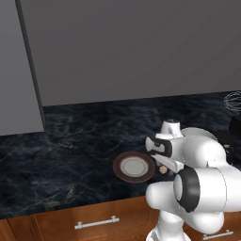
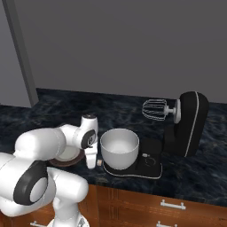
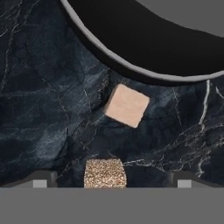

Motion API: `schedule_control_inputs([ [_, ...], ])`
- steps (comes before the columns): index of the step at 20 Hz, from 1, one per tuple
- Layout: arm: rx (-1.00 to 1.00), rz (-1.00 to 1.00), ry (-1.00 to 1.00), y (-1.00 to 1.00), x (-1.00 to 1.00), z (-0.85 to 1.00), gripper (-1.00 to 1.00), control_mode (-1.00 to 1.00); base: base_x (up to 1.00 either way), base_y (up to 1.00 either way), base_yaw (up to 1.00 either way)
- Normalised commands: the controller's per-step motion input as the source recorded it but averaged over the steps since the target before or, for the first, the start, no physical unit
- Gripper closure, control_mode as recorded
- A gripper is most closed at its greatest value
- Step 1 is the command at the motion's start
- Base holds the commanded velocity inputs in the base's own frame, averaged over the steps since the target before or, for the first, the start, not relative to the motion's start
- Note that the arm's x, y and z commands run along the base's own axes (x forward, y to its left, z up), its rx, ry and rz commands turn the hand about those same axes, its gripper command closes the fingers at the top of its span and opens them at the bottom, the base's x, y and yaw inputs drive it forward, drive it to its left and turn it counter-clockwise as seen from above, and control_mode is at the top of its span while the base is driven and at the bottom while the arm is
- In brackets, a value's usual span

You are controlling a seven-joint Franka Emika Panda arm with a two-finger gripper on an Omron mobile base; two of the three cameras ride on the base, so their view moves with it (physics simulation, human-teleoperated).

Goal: Add butter and sugar cubes to the stand mixer bowl and then turn on the stand mixer to begin making frosting.

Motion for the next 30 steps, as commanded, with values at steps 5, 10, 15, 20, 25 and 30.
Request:
schedule_control_inputs([
  [5,0.0,-0.04,0.03,0.0,0.0,-0.19,-1.0,-1.0,0.0,0.0,0.0],
  [10,0.0,-0.05,0.07,0.0,0.0,-0.23,-1.0,-1.0,0.0,0.0,0.0],
  [15,0.0,-0.05,0.08,0.0,0.0,-0.23,1.0,-1.0,0.0,0.0,0.0],
  [20,0.0,-0.04,0.01,0.0,0.0,-0.13,1.0,-1.0,0.0,0.0,0.0],
  [25,0.0,-0.05,0.0,0.0,0.0,-0.01,1.0,-1.0,0.0,0.0,0.0],
  [30,0.0,-0.08,-0.04,-0.02,-0.19,0.02,1.0,-1.0,0.0,0.0,0.0],
])
